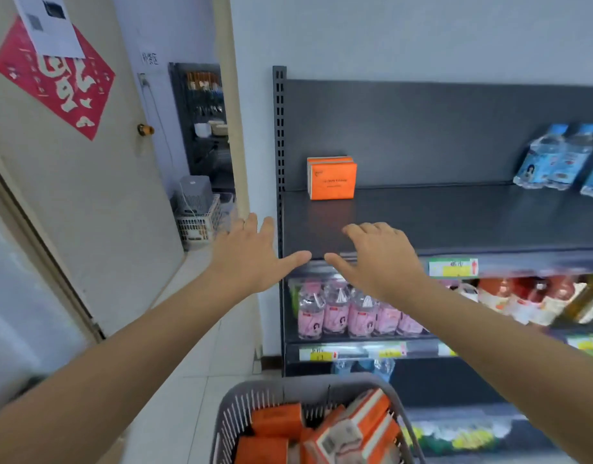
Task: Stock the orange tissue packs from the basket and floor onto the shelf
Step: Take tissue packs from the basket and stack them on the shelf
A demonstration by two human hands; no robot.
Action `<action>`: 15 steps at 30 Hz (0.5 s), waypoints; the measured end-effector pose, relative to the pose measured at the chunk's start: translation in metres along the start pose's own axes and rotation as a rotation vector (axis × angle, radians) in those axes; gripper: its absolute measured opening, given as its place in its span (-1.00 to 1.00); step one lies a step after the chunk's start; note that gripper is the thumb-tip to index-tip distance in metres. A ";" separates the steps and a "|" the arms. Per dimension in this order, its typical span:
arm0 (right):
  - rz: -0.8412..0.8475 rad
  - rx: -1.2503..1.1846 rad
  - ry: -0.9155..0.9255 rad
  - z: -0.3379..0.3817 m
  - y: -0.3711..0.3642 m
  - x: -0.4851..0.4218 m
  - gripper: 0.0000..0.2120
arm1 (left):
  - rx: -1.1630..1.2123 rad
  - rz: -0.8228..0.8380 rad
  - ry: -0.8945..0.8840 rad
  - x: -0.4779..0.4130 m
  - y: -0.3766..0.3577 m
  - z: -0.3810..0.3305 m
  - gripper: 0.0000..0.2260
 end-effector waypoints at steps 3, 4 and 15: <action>0.040 -0.034 0.035 0.025 -0.020 0.052 -0.52 | 0.005 0.040 -0.017 0.045 -0.026 0.006 -0.07; 0.057 -0.047 0.048 0.032 -0.028 0.068 -0.55 | 0.017 0.052 -0.015 0.058 -0.036 0.008 -0.06; 0.704 -0.029 -0.137 0.014 -0.185 0.167 -0.57 | 0.061 0.447 -0.026 0.141 -0.201 0.030 -0.24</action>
Point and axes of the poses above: each hand's wrist, its own x-axis away from the middle knuckle, its own y-axis out of the back of the hand, z = x × y, the point moved 4 cm from there along -x, towards the middle knuckle, and after that the axes turned 2 degrees about -y, right-handed, at the moved point
